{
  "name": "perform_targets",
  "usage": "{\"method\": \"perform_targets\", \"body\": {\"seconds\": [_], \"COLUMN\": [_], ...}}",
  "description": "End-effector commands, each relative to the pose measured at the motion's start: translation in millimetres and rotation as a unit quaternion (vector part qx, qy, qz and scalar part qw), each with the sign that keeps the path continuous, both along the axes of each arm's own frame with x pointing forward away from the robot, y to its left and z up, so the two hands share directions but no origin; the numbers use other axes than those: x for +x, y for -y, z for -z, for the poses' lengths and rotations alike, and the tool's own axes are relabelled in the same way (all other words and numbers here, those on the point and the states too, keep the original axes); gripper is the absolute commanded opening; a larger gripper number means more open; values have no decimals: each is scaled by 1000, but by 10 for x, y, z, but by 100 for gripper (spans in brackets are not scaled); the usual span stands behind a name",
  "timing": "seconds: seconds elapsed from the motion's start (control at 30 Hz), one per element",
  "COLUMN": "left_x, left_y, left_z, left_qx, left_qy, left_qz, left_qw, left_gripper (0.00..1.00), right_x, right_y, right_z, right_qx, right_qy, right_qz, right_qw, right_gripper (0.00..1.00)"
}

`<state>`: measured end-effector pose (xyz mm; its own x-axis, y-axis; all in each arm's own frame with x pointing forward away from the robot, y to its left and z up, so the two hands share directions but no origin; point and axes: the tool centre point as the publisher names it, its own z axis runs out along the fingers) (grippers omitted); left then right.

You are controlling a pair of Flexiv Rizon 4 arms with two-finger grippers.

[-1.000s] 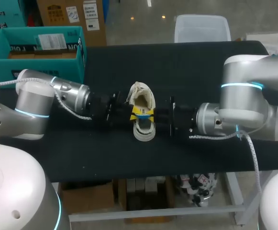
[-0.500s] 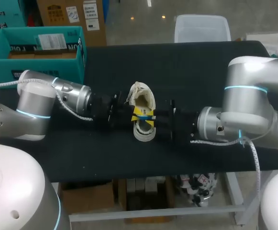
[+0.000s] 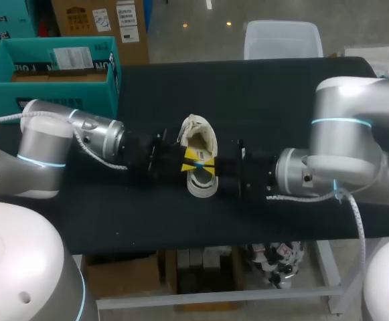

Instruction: Open the shoe tongue, take the insole out of the shoe, put the insole back into the shoe, and pack the shoe into the shoebox

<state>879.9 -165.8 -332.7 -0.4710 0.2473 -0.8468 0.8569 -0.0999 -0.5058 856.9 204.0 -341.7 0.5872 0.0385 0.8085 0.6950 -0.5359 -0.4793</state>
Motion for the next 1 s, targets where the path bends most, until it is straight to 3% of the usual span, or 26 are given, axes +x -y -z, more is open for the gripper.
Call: {"method": "perform_targets", "body": {"seconds": [0.03, 0.57, 0.77, 0.83, 0.93, 0.97, 1.0], "left_x": [-49, 133, 69, 39, -21, -36, -56], "left_y": [-14, 48, 22, 1, -50, -70, -95], "left_z": [-21, 177, 97, 44, -74, -115, -161], "left_qx": [1, 31, 34, 33, 36, 38, 44], "left_qy": [2, -18, -19, -19, -12, -9, -4], "left_qz": [2, -12, -7, -4, 1, 2, 3], "left_qw": [1000, 999, 999, 999, 999, 999, 999], "left_gripper": [0, 0, 0, 43, 91, 100, 100], "right_x": [27, 165, 164, 142, 110, 99, 89], "right_y": [-17, -46, -59, -56, -49, -46, -43], "right_z": [18, 122, 138, 137, 130, 129, 130], "right_qx": [-1, -49, -64, -69, -81, -86, -92], "right_qy": [-3, -37, -43, -43, -45, -46, -48], "right_qz": [-1, 1, 0, 0, -1, -2, -2], "right_qw": [1000, 998, 997, 997, 996, 995, 995], "right_gripper": [0, 0, 0, 0, 0, 0, 0]}}
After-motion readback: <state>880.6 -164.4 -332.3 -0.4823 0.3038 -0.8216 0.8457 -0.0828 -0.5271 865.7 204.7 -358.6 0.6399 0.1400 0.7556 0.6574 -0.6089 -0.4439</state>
